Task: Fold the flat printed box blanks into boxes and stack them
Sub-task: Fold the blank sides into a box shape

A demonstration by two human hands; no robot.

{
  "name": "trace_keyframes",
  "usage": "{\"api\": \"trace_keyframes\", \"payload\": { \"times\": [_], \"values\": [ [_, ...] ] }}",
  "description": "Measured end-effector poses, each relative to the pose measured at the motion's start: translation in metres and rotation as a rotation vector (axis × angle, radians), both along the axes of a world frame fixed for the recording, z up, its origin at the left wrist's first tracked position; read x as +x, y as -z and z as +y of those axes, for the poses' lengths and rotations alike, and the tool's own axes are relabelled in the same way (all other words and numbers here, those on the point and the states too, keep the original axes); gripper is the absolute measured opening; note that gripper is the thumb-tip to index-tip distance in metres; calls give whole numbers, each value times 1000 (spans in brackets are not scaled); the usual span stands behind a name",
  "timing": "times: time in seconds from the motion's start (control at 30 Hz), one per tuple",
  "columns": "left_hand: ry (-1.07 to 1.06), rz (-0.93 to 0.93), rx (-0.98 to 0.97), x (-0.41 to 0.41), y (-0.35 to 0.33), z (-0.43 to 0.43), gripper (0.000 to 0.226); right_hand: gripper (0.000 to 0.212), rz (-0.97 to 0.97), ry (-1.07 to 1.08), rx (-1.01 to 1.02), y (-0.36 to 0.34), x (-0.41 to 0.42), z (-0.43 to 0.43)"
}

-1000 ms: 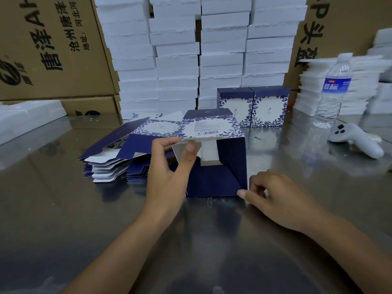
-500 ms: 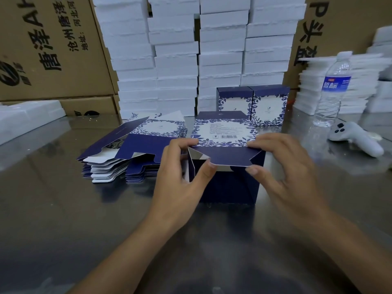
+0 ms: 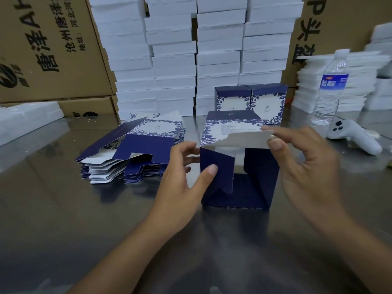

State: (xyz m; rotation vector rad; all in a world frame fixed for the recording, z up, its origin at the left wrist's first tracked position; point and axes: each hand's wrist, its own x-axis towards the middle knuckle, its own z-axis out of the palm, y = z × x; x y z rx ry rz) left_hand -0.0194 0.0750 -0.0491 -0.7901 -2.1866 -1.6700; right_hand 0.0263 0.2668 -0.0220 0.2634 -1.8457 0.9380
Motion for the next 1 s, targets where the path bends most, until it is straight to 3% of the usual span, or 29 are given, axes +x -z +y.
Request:
{"api": "trace_keyframes", "payload": {
  "times": [0.07, 0.2, 0.43, 0.67, 0.83, 1.0],
  "values": [
    [-67, 14, -32, -1, 2, -1, 28, 20, -13, -19, -20, 1, 1, -3],
    [-188, 98, -85, -6, 4, -4, 40, 4, -18, -33, -31, -1, 3, -7],
    [-231, 155, -129, -7, 4, -4, 44, 30, -15, -120, -23, 1, 4, -13],
    [-317, 231, -157, -5, 3, -4, 44, 21, 26, -148, -19, 0, 3, -11],
    [-335, 253, -165, -3, 1, -4, 45, 27, 22, -137, 28, -1, 3, -10],
    [-401, 301, -278, 2, -2, -5, 46, 24, 22, -158, 34, -2, 4, -10]
  ]
}}
